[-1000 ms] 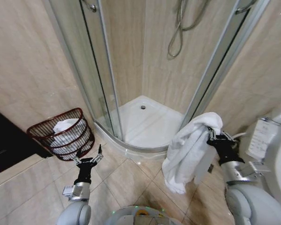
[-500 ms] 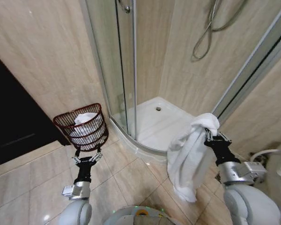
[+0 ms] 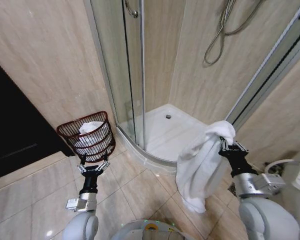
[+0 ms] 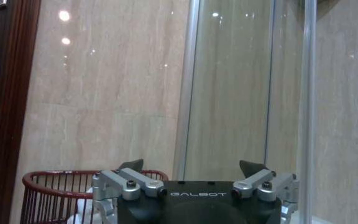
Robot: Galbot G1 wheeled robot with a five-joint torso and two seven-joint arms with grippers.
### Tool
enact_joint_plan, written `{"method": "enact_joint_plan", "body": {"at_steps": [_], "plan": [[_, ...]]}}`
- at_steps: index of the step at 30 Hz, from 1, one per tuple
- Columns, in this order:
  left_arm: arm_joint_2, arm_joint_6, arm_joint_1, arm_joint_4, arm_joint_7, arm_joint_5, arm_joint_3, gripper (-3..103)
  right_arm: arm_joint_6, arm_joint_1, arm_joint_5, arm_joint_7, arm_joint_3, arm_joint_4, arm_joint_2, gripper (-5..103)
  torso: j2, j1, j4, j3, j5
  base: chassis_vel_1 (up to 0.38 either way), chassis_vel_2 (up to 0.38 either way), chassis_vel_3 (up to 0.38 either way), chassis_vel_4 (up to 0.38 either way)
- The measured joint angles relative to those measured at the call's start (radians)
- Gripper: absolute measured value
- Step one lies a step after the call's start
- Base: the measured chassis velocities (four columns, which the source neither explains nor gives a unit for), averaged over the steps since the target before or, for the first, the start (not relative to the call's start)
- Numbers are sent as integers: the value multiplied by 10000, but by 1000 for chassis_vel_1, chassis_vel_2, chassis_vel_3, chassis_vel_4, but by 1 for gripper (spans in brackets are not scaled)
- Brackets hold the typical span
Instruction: Discard the used towel into the hamper.
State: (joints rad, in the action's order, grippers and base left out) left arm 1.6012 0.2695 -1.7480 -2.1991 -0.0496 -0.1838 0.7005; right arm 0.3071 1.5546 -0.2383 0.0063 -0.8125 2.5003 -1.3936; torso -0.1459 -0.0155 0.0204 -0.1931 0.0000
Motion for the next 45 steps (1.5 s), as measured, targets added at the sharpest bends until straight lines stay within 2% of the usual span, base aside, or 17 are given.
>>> {"method": "enact_joint_plan", "body": {"at_steps": [9, 32, 45], "plan": [[-6, -47, -39, -29, -12, 31, 5, 100, -200, 167, 346, 62, 331, -3, -97, 7, -416, -94, 0, -323, 0, 0, 0, 0, 0], [-4, -88, -79, -130, -64, 50, 15, 100, -359, 203, 777, -3, 678, -5, -129, 7, -1308, -360, 0, -944, 0, 44, -31, -40, 27], [-9, -86, -84, -130, -47, 50, 29, 100, -468, 217, 945, -27, 787, -5, -151, 7, -1830, -522, 0, -1301, 4, 126, 106, -99, -138]]}}
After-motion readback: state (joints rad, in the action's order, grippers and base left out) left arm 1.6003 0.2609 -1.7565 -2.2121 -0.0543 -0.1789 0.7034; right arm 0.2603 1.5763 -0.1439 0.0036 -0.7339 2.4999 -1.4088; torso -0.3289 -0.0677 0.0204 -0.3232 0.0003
